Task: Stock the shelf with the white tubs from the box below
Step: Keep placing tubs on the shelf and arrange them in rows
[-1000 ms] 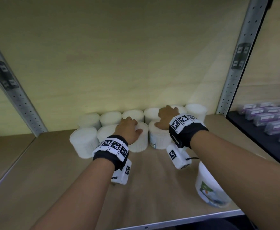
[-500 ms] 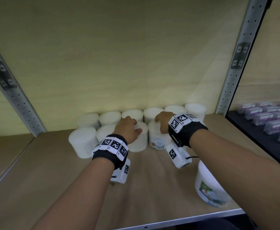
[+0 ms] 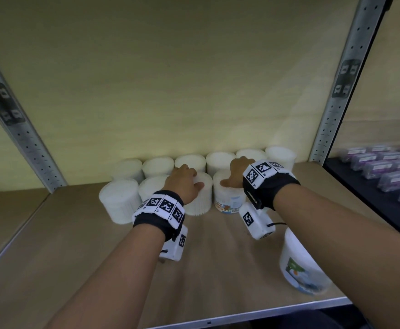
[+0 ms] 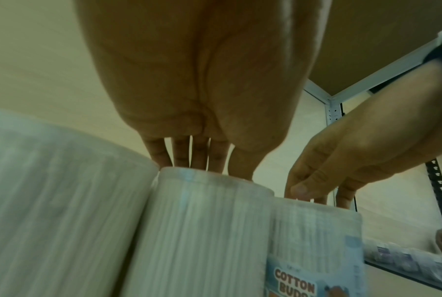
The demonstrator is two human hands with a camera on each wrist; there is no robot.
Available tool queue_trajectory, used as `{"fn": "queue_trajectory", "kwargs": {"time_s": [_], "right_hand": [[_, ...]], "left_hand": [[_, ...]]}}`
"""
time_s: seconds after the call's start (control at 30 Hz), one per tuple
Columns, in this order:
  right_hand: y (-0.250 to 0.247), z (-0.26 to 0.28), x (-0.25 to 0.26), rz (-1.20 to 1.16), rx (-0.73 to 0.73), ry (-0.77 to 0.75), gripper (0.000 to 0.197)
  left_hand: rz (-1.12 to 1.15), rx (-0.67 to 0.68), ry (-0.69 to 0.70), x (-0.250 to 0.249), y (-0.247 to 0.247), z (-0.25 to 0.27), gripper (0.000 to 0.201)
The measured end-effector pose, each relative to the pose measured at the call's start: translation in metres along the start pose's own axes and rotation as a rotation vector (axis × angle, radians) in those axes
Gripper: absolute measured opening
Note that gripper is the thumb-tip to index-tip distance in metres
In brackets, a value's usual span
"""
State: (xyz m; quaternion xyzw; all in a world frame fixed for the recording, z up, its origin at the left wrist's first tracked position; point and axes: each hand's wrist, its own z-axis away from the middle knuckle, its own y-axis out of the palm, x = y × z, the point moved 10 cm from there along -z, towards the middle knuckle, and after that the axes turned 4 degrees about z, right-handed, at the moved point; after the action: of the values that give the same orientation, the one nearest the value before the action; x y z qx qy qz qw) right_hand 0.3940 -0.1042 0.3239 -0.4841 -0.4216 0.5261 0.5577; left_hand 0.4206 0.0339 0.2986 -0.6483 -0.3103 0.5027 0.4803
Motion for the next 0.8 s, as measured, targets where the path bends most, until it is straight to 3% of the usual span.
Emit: {"fn": "queue_trajectory", "kwargs": {"time_s": [0.2,0.4,0.8], "right_hand": [[0.004,-0.004,0.001,0.040,-0.048,0.005,0.057],[0.003,-0.001,0.005,-0.034,0.065,-0.080,0.050],[0.002,0.003,0.009,-0.016,0.041,-0.181,0.058]], "left_hand": [[-0.001,0.001,-0.003,0.000,0.000,0.000,0.047],[0.007,-0.002,0.004,-0.001,-0.001,0.001,0.046],[-0.004,0.020,-0.002,-0.003,-0.002,0.003,0.048]]}}
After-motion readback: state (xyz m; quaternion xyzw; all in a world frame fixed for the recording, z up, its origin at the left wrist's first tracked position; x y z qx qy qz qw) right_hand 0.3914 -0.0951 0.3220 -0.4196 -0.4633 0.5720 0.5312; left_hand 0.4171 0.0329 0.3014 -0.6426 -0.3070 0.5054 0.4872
